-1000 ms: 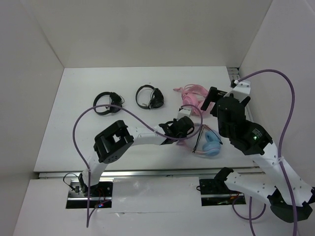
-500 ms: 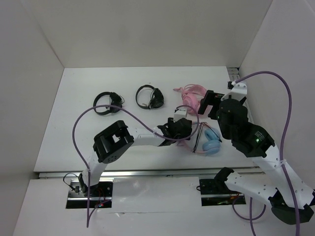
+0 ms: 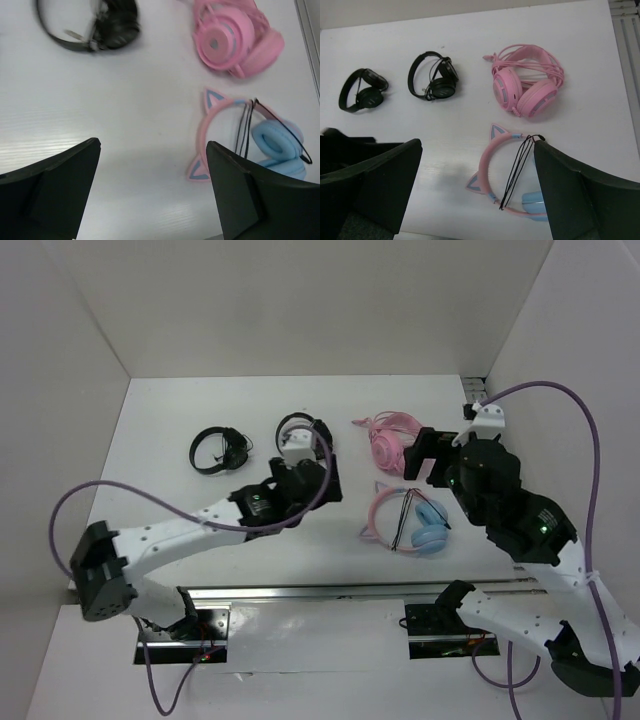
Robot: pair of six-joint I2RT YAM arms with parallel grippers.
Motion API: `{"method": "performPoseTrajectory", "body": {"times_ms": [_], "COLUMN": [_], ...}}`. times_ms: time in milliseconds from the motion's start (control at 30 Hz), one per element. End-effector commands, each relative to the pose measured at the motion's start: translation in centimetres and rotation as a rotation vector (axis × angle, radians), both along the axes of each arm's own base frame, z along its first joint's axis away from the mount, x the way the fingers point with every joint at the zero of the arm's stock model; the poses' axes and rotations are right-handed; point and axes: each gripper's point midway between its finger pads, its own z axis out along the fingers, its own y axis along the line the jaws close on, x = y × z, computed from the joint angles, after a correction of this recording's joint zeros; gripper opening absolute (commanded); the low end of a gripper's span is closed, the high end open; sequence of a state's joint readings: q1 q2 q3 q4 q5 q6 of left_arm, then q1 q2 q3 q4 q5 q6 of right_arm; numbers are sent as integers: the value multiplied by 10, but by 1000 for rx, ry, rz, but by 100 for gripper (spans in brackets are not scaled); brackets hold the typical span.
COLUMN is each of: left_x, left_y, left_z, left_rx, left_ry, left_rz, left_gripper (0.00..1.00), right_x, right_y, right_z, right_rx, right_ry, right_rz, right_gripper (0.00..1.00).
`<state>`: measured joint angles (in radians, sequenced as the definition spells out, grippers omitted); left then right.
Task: Wrap the headphones
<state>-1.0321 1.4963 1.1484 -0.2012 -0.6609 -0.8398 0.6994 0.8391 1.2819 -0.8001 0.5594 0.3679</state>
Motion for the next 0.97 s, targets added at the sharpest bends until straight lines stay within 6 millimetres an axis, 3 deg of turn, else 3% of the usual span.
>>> {"method": "performPoseTrajectory", "body": {"times_ms": [0,67,100,133,200,233,300,333,433,533,700,933], "left_x": [-6,-18,-29,-34,-51,-62,-82,-90,-117,-135,-143,-142], "left_y": [91,121,138,151,184,202,229,242,277,298,315,314], "left_z": [44,63,90,101,111,136,144,160,173,175,156,156], "left_rx": [113,176,133,141,186,134,122,76,-7,-74,-45,-43], "left_ry": [-38,-65,-114,-144,-155,-196,-173,-188,-194,-216,-189,-186], "left_rz": [163,150,142,142,161,177,191,212,220,204,237,249], "left_gripper": [100,100,100,100,100,100,100,100,100,100,100,100], "right_x": [-23,-34,-41,-46,-59,-64,-76,-81,-94,-101,-99,-94], "right_y": [-17,-24,-32,-34,-45,-49,-62,-66,-72,-77,-80,-80], "right_z": [32,40,42,46,61,59,72,74,67,64,52,51], "right_rx": [5,-6,-8,1,6,-7,10,15,19,36,8,-2], "right_ry": [-28,-18,-16,-22,-59,-44,-71,-77,-61,-54,-30,-27], "right_rz": [21,43,34,42,48,49,37,36,52,46,24,7], "right_gripper": [100,100,100,100,100,100,100,100,100,100,100,100]}}
